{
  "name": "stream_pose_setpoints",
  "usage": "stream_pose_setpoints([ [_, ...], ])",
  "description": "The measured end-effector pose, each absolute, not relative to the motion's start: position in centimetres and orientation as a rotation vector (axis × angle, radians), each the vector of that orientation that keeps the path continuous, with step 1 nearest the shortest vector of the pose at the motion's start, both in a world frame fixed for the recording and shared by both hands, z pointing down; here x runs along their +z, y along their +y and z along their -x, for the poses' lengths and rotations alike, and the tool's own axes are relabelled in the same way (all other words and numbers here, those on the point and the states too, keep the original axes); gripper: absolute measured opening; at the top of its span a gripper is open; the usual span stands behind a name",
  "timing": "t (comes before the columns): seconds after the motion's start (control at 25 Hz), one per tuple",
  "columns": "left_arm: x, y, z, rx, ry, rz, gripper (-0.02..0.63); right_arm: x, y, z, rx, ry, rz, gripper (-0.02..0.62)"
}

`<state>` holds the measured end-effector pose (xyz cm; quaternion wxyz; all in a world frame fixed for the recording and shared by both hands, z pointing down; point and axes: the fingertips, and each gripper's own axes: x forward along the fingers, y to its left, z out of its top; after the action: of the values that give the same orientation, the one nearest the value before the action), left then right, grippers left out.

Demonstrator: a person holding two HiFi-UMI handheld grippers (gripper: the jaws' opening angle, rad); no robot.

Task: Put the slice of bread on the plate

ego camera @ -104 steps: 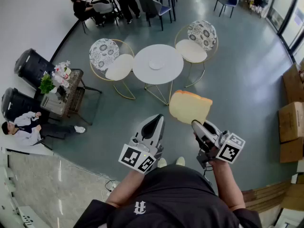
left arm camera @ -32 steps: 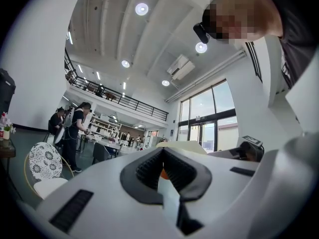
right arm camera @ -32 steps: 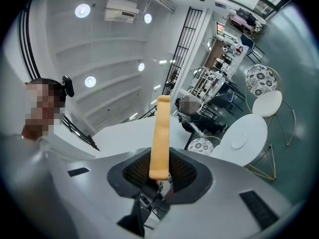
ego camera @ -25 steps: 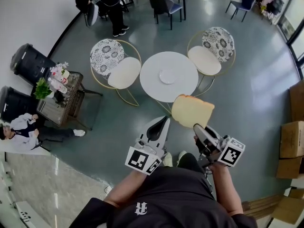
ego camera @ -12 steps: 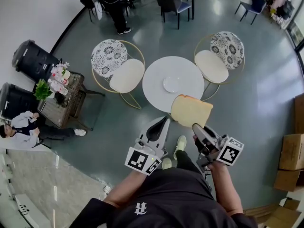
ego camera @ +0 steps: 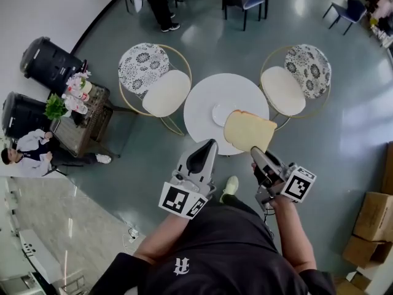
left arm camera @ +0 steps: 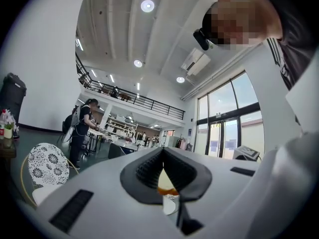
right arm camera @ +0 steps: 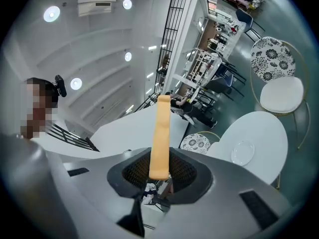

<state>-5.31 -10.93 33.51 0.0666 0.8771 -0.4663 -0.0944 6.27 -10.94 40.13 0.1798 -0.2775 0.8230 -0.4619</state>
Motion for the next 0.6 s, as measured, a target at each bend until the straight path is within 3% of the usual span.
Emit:
stream_pose_setpoints([
  [0.6, 41.0, -22.2, 7.1, -0.163, -1.356, -2.565, 0.006, 59.4, -23.5, -2.6, -1.705, 2.133, 0.804, 0.095],
])
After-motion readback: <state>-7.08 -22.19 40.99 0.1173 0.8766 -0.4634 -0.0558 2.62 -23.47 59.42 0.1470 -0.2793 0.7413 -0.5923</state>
